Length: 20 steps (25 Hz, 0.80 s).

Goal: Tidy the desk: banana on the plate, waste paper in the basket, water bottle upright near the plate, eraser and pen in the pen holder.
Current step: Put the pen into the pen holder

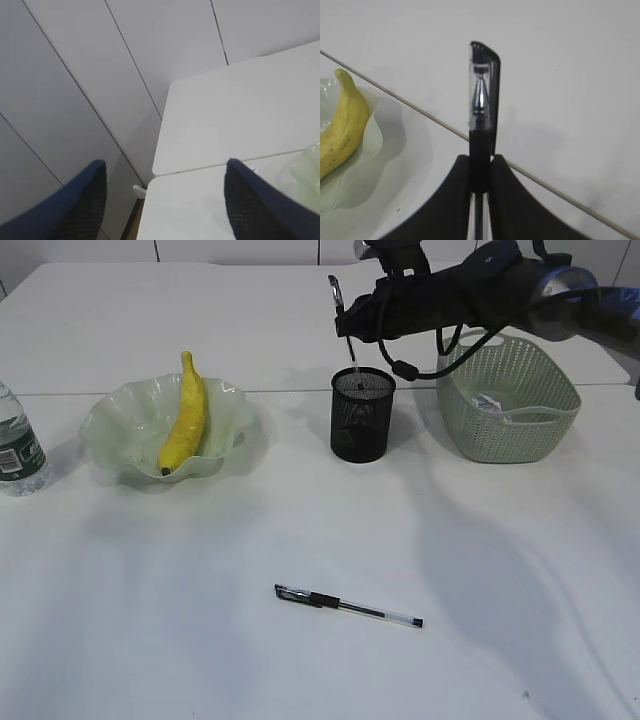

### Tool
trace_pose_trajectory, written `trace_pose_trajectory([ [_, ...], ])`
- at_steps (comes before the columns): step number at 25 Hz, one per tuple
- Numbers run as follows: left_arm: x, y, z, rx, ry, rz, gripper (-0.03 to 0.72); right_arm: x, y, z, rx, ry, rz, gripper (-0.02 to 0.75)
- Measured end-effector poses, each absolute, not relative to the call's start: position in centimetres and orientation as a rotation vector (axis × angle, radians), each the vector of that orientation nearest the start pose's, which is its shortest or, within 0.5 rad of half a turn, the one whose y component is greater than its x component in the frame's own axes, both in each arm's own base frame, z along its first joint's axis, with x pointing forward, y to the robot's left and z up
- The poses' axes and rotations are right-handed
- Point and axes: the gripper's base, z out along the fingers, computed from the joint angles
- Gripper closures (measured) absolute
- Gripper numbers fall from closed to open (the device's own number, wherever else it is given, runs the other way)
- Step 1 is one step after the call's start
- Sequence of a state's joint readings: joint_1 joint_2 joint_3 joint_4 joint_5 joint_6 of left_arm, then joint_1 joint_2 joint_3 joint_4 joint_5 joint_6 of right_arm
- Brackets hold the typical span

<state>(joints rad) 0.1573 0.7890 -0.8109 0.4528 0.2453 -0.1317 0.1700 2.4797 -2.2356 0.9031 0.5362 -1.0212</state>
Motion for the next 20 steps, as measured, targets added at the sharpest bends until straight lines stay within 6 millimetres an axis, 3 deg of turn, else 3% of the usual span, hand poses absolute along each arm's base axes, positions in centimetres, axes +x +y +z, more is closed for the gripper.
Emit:
trace_pose_trajectory([
  [20,16.17,3.54,38.97,0.049,1.699,0.439,0.167,54.81,13.54,20.42,-0.688,2.012,0.53,0.676],
])
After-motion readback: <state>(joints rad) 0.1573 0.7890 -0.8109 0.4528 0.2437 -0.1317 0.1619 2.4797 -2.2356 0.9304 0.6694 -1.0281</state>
